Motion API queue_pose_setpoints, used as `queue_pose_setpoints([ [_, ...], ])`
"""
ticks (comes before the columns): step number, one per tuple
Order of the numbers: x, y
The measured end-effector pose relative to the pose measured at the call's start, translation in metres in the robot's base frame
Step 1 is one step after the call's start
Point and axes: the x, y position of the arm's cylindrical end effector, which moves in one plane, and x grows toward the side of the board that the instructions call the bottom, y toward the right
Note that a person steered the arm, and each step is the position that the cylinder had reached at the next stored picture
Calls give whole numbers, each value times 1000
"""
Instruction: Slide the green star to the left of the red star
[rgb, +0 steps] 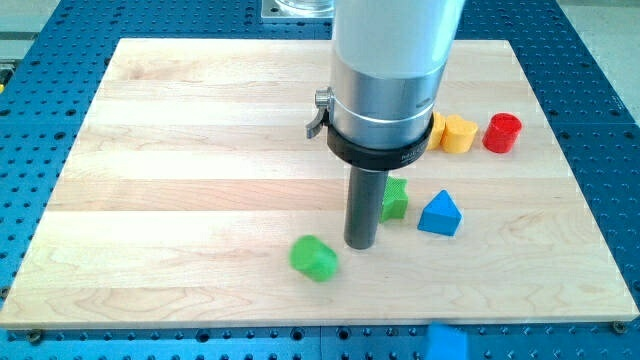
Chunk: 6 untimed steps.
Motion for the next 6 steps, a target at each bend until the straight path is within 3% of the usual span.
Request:
queue_pose_setpoints([
  [2, 16, 63],
  [3, 2, 83],
  [4, -20, 26],
  [6, -68, -3],
])
